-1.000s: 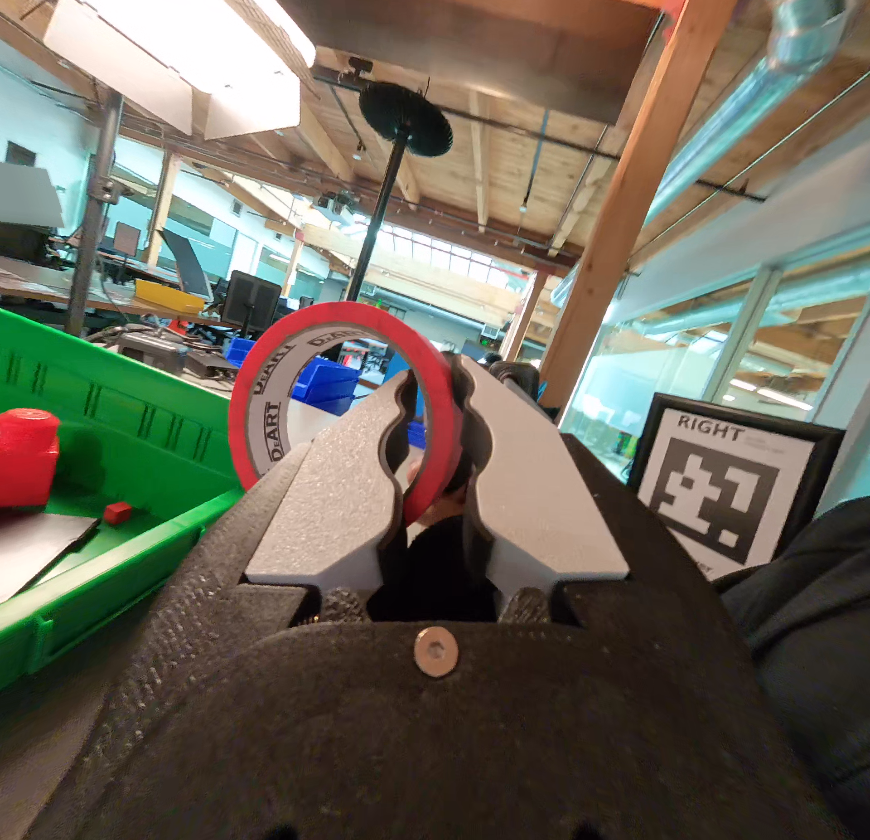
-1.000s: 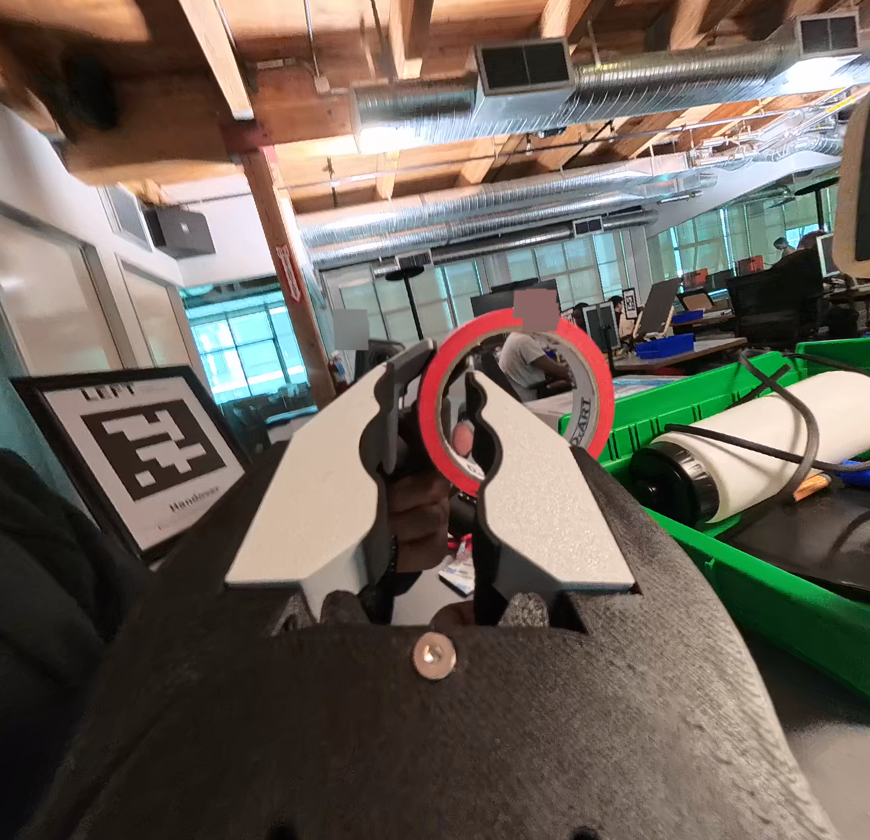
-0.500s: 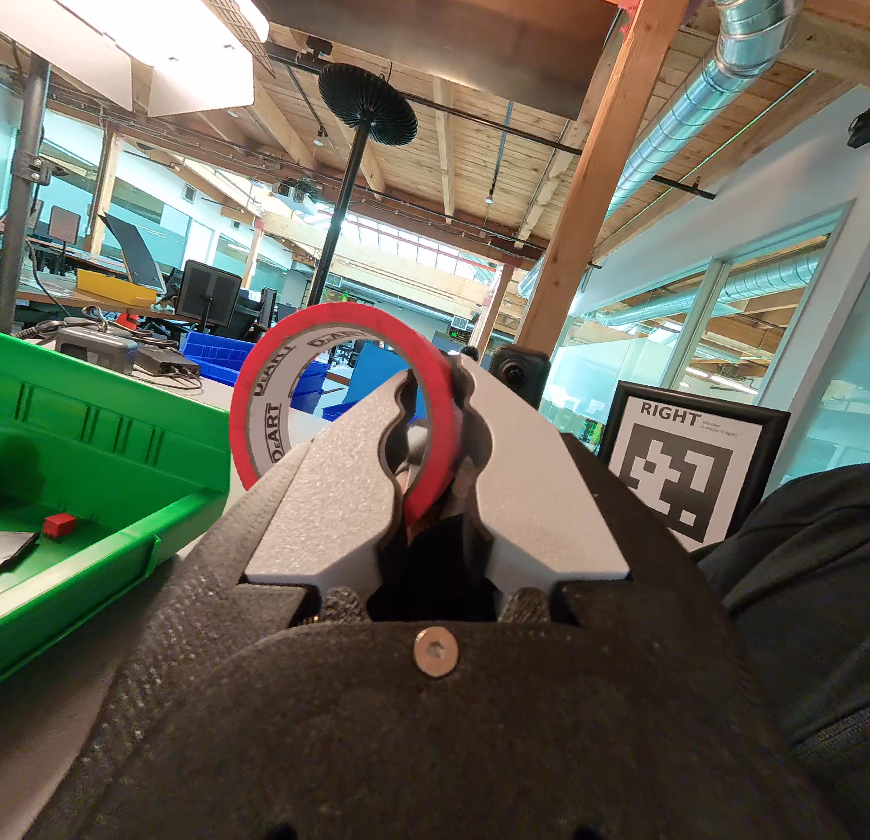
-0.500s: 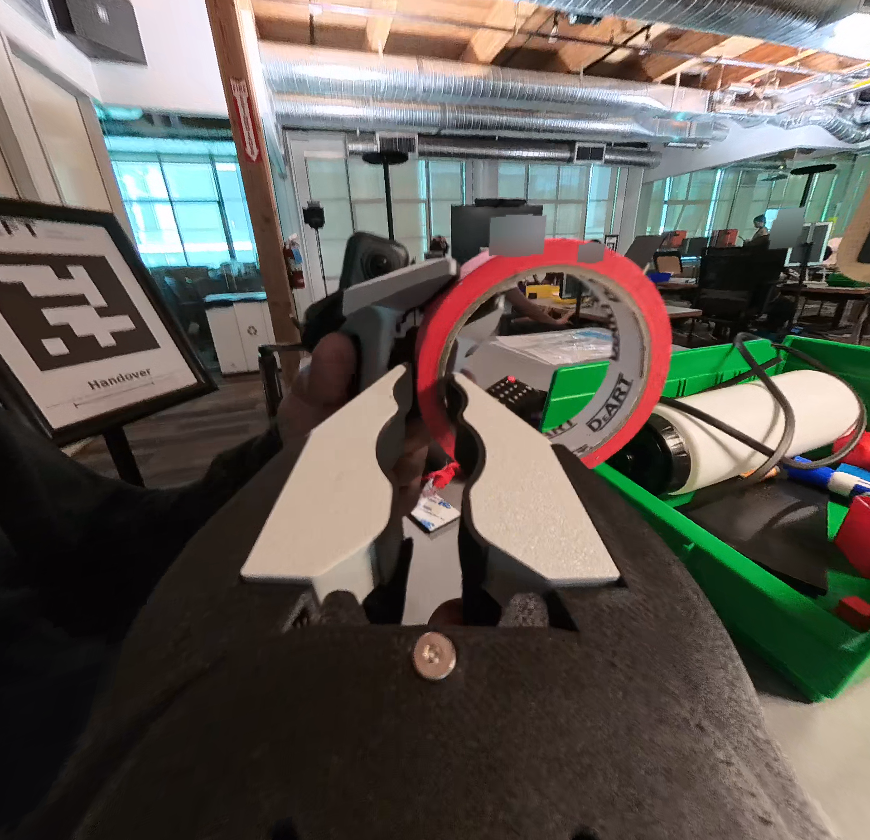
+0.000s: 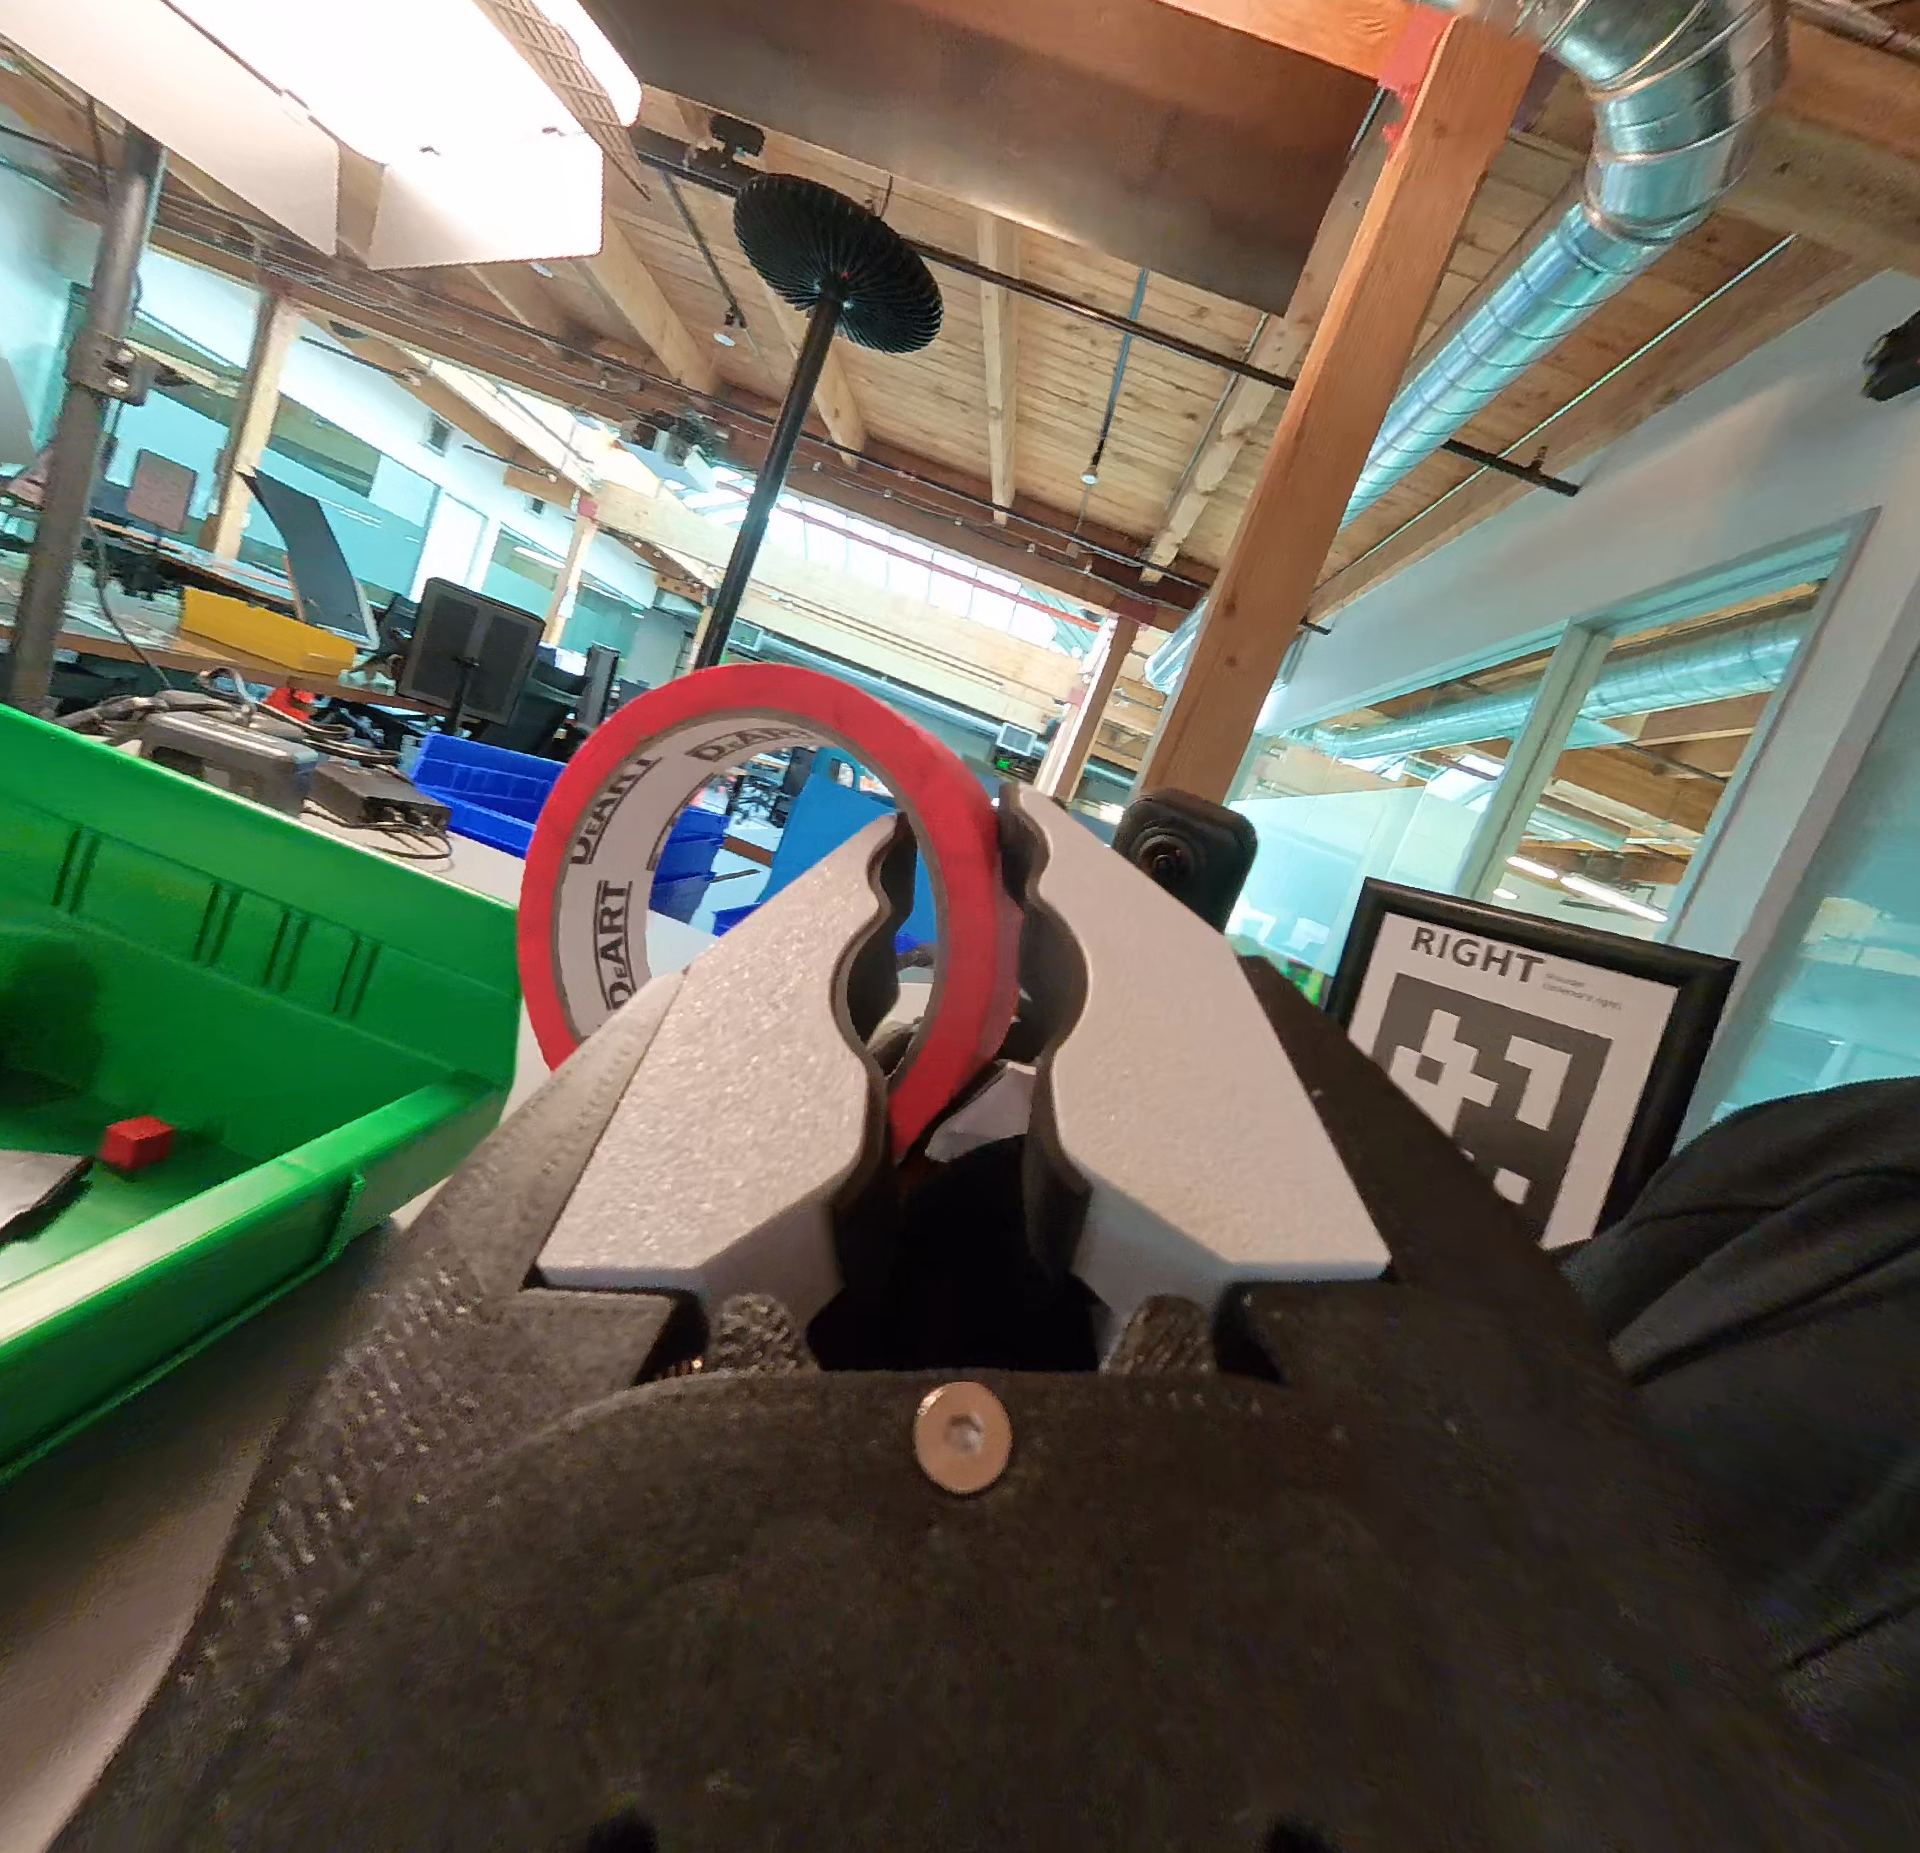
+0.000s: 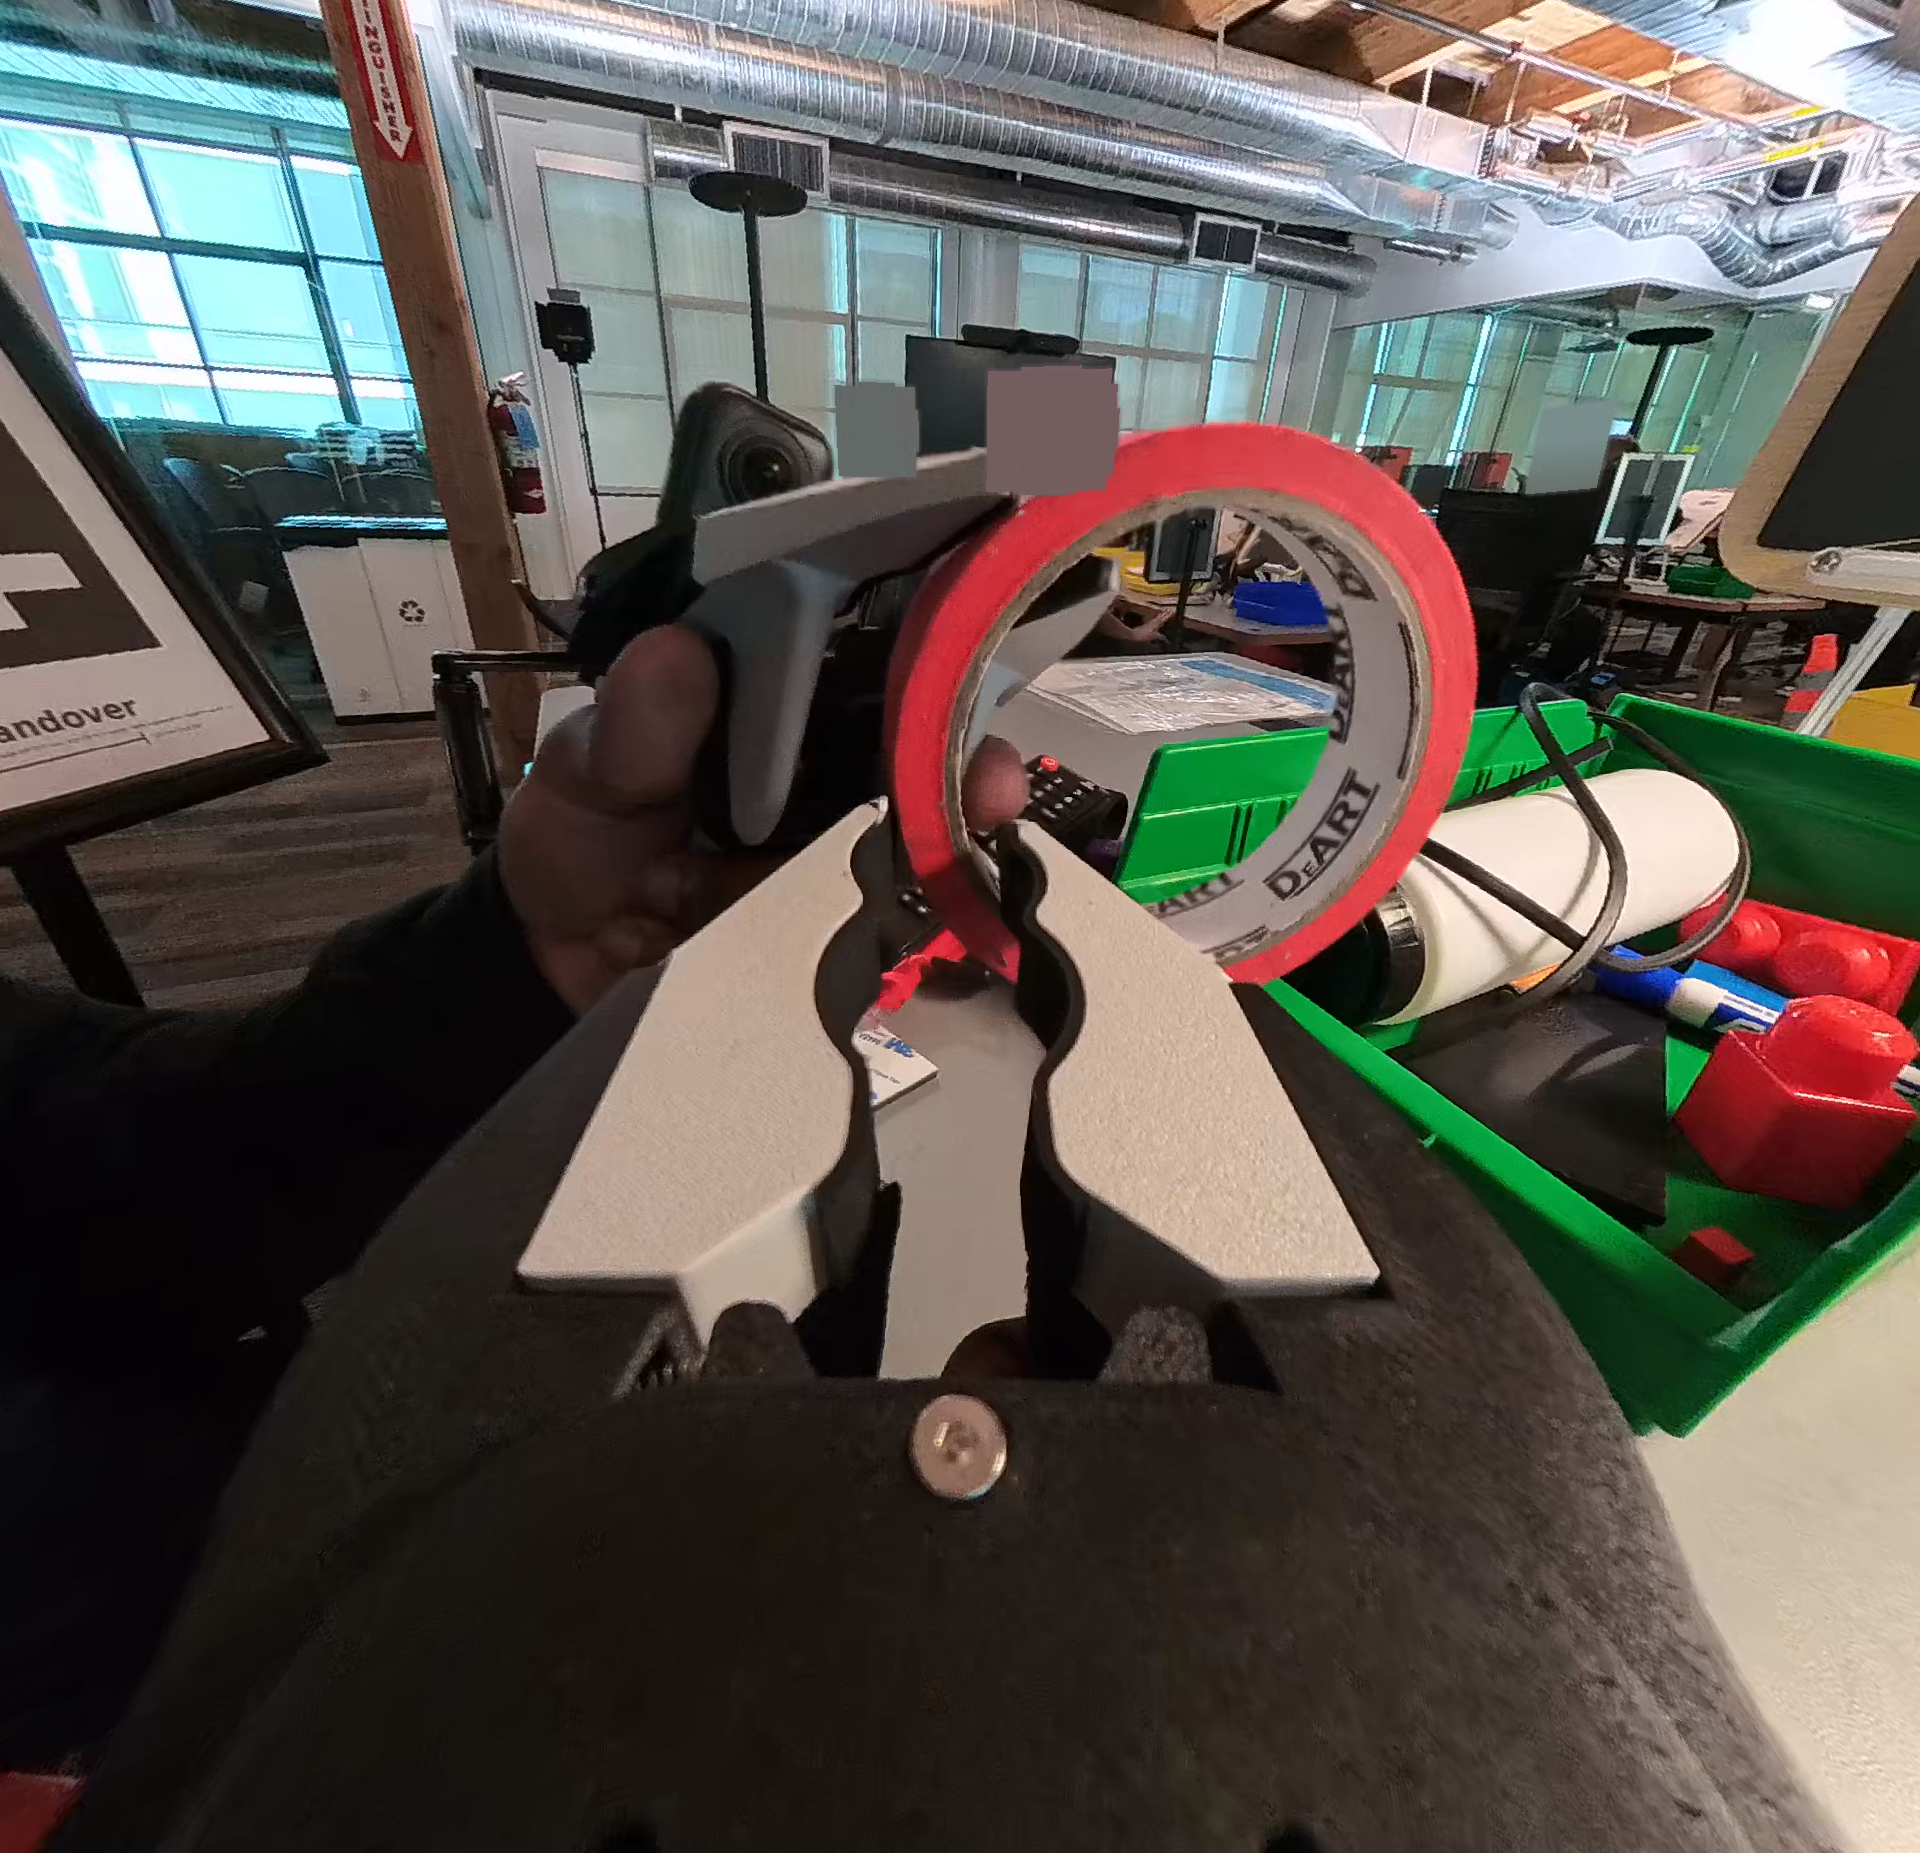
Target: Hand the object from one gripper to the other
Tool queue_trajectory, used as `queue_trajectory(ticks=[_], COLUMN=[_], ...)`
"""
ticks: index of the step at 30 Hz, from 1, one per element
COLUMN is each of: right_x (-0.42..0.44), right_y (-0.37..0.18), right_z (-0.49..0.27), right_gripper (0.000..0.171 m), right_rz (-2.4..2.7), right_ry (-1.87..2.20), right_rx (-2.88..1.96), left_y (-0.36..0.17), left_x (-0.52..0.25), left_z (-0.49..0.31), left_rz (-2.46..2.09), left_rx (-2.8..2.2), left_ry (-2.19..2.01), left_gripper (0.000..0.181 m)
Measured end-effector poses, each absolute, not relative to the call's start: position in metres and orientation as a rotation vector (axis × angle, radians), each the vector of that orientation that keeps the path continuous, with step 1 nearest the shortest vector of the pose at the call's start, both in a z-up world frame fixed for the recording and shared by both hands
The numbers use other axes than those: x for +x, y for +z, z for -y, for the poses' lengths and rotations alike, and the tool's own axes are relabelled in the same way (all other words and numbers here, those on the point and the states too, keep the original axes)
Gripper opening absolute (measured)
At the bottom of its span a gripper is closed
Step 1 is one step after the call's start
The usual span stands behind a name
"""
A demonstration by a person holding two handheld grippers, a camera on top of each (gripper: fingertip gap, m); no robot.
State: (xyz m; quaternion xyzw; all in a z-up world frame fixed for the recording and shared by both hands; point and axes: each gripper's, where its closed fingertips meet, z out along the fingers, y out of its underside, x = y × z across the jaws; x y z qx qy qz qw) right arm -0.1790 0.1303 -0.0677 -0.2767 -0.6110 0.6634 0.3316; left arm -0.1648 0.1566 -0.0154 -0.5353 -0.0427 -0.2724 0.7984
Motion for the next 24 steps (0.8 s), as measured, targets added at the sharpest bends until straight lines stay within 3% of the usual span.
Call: queue_trajectory(ticks=[7,24], right_x=[-0.171,-0.156], right_y=[-0.055,-0.02], right_z=[-0.131,-0.164], right_gripper=[0.016,0.012], right_rz=[1.548,1.272], right_ry=[1.818,2.415], right_rx=[-0.68,-0.803], left_y=[-0.021,-0.03], left_x=[-0.174,-0.145], left_z=[-0.162,-0.17], left_rz=[0.149,-0.017], left_rx=[-1.182,-1.276], left_ry=[-0.526,-0.461], left_gripper=[0.035,0.036])
